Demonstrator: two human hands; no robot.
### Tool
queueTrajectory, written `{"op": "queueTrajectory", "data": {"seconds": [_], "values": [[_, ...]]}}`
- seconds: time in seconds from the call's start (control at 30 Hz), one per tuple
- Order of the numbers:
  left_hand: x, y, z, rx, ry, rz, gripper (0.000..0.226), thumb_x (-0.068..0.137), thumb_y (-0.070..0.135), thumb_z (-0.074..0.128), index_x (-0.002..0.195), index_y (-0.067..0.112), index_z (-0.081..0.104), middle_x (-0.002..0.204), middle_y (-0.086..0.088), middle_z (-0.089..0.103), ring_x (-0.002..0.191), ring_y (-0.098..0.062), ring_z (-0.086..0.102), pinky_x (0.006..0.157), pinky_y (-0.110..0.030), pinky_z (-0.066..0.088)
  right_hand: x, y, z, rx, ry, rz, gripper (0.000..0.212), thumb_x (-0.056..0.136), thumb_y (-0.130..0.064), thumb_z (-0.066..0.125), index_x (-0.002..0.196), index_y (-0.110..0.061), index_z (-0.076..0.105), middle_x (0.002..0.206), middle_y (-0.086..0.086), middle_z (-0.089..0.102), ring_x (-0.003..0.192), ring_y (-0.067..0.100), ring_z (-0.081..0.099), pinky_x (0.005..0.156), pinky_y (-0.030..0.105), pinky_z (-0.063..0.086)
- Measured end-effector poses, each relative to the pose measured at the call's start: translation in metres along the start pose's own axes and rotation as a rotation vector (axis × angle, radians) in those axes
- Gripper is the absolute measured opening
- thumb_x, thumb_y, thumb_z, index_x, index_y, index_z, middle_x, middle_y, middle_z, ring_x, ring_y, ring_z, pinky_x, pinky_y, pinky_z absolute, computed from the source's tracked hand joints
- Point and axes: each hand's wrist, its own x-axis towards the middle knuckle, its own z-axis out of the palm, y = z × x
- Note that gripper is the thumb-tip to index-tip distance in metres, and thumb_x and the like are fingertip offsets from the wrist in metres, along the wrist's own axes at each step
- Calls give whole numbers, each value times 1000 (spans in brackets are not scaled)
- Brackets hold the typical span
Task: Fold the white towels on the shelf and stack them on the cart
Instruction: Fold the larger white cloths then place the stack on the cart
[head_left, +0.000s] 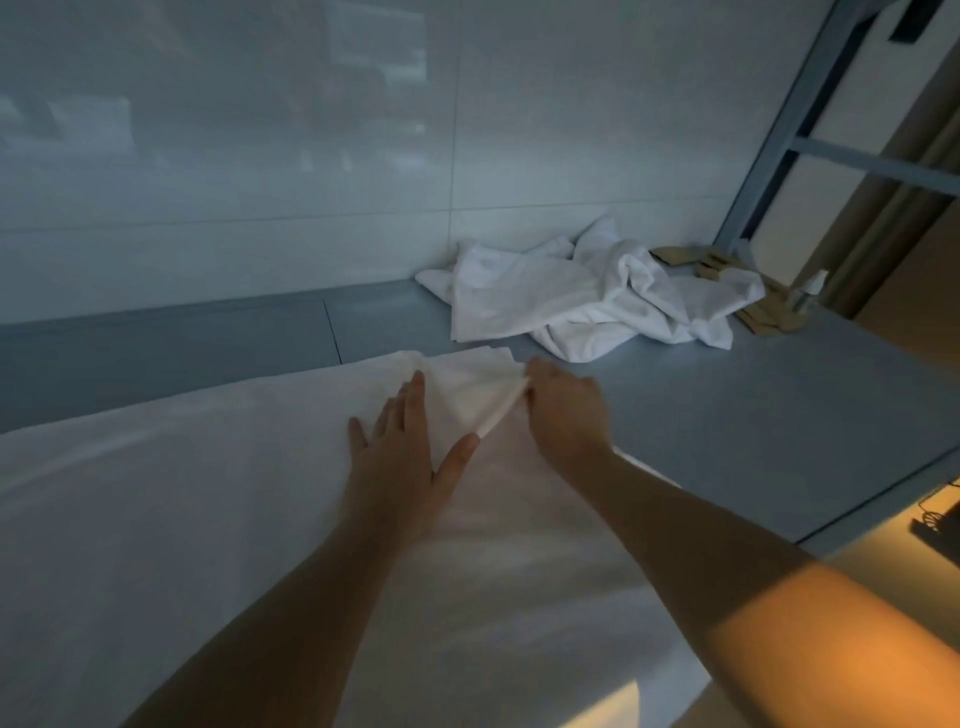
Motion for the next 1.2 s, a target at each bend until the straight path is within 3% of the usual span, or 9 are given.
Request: {"op": "queueTrajectory", "data": {"seconds": [0.1, 0.2, 0.27, 0.33, 0.47, 0.6, 0.73, 0.87, 1.2], "values": [[1, 0, 1, 111, -15, -18, 96, 77, 77, -1, 151, 17, 2, 157, -5, 23, 145, -25, 18, 115, -55, 7, 17, 7, -5, 70, 148, 393, 37, 94, -19, 47, 130, -12, 40, 131, 14, 45, 119, 32, 44, 97, 44, 34], [4, 1, 4, 203, -61, -41, 77, 90, 61, 12, 151, 13, 14, 157, -7, 24, 146, -24, 15, 115, -56, 6, 1, -18, 10, 200, 195, -152, 47, 87, -12, 56, 134, -8, 48, 140, 18, 45, 130, 36, 40, 110, 49, 26], [4, 2, 4, 254, -78, -66, 65, 95, 46, 22, 150, 11, 19, 157, -10, 23, 146, -24, 15, 115, -55, 8, -14, -37, 22, 263, -103, -417, 45, 96, -22, 45, 141, -19, 43, 152, 6, 34, 142, 24, 26, 116, 44, 14], [4, 2, 5, 289, -71, -97, 60, 95, 38, 27, 149, 11, 22, 156, -11, 24, 145, -26, 15, 115, -54, 9, -14, -42, 38, 221, -280, -361, 48, 101, -40, 28, 149, -35, 24, 159, -8, 16, 147, 14, 9, 118, 45, 4], [-1, -11, -1, 337, -149, -115, 59, 95, 51, 21, 150, 29, 18, 160, -2, 11, 147, -28, 4, 110, -65, 2, -6, -45, 48, 101, -312, -240, 56, 94, -62, 12, 148, -48, 5, 160, -12, -2, 147, 14, -6, 116, 54, -3], [-22, -88, -41, 401, -236, -306, 73, 83, 76, 5, 148, 45, -6, 159, 11, -12, 147, -26, -10, 108, -69, -1, -6, -46, 48, 63, -334, -203, 58, 93, -64, 9, 147, -48, 1, 160, -11, -4, 147, 15, -6, 115, 54, -2], [-96, -178, -103, 499, -205, -552, 93, 61, 85, -18, 146, 48, -12, 159, 11, -14, 147, -25, -8, 108, -67, 6, -5, -48, 45, 17, -360, -199, 57, 94, -62, 9, 147, -48, -3, 160, -10, -8, 147, 16, -7, 116, 55, 1], [-142, -182, -125, 499, -188, -649, 89, 62, 86, -17, 144, 52, -12, 159, 12, -11, 147, -27, -6, 106, -70, 7, -13, -72, 29, 31, -441, -65, 57, 96, -59, 11, 149, -43, 0, 161, -3, -4, 147, 26, -4, 111, 66, 5], [-127, -191, -120, 485, -123, -643, 84, 70, 86, -4, 146, 50, -4, 160, 11, -5, 146, -31, -5, 101, -75, 3, -53, -195, 31, 97, -385, -323, 64, 85, -76, 6, 144, -54, -5, 160, -6, -10, 146, 28, -10, 102, 74, -8]]}}
